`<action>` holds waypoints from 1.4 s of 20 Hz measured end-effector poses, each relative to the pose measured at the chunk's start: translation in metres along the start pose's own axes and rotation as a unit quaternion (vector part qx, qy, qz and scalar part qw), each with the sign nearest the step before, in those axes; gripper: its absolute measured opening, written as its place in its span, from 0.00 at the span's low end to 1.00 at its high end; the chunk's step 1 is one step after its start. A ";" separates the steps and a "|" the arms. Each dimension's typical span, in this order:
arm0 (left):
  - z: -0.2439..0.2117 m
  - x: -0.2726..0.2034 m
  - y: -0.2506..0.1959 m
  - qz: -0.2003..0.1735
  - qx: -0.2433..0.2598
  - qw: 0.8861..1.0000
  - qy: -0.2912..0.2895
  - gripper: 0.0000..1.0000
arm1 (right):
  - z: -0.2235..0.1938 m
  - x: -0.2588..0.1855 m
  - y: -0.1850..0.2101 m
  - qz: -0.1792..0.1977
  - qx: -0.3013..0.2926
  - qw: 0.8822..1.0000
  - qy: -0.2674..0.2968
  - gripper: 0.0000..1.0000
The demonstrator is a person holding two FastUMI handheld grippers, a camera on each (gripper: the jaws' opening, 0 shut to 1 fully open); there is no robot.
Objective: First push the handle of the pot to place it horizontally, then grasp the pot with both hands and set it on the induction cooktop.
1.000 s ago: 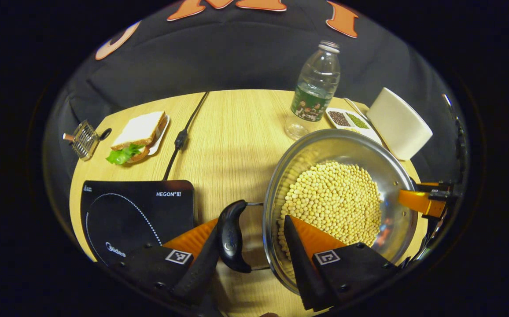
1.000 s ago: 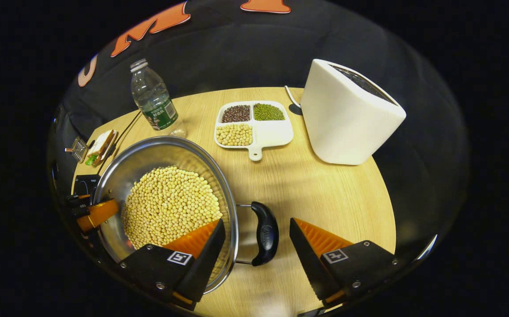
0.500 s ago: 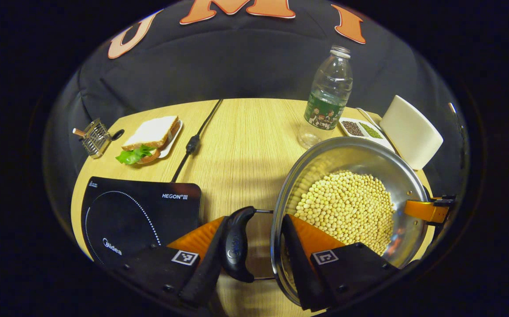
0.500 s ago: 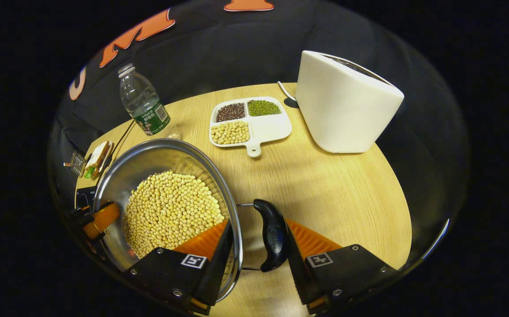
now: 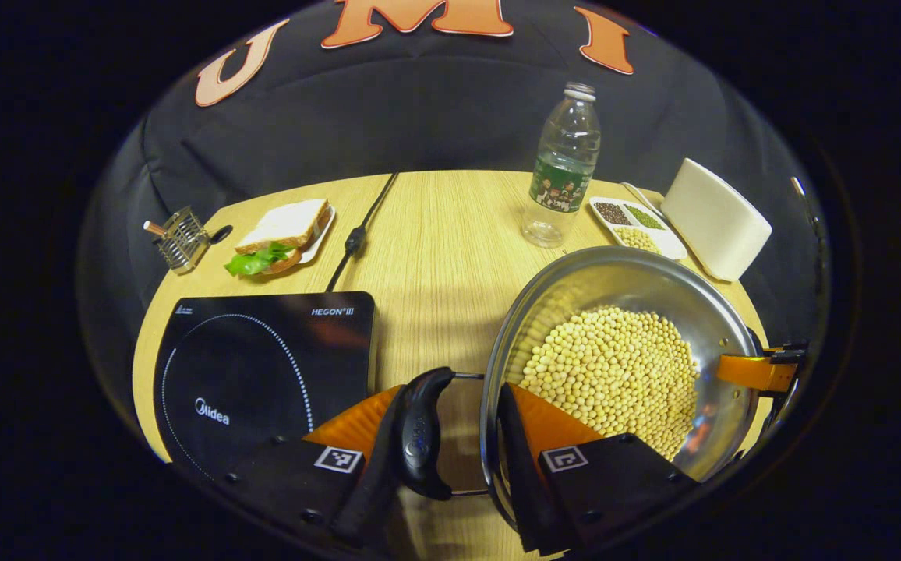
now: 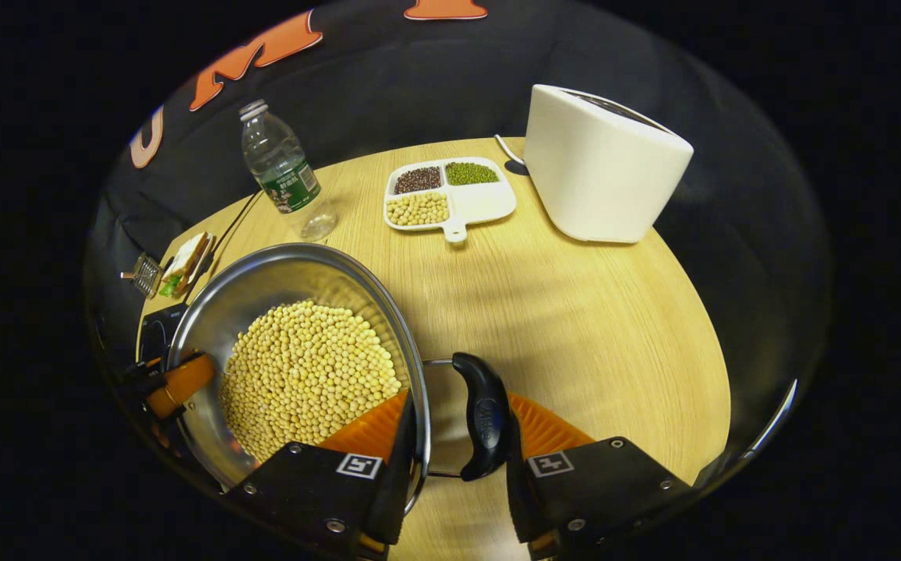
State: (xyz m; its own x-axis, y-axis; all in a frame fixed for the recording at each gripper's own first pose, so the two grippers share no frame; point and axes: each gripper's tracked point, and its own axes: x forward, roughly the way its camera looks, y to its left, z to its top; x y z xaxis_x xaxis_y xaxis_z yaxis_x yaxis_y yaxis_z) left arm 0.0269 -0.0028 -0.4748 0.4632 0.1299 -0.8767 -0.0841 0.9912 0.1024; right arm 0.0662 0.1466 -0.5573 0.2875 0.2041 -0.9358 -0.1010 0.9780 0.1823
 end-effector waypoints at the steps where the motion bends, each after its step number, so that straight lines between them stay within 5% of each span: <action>1: 0.000 -0.007 0.000 0.000 -0.004 1.000 -0.002 0.69 | 0.003 -0.002 0.000 0.000 -0.001 1.000 -0.007 0.53; 10: 0.020 -0.079 0.048 0.011 -0.016 0.998 -0.054 0.68 | -0.011 0.010 0.002 0.017 0.001 0.997 -0.077 0.53; 28: 0.043 -0.158 0.167 0.055 -0.019 0.995 -0.080 0.69 | -0.010 0.027 0.001 0.045 0.003 0.994 -0.101 0.53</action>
State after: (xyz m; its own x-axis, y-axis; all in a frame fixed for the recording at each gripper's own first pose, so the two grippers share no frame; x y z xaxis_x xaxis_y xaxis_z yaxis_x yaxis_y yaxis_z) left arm -0.0225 0.1437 -0.2985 0.5842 0.2438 -0.7742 -0.1748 0.9692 0.1733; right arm 0.0638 0.1531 -0.5850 0.4637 0.2951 -0.8354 -0.1293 0.9553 0.2657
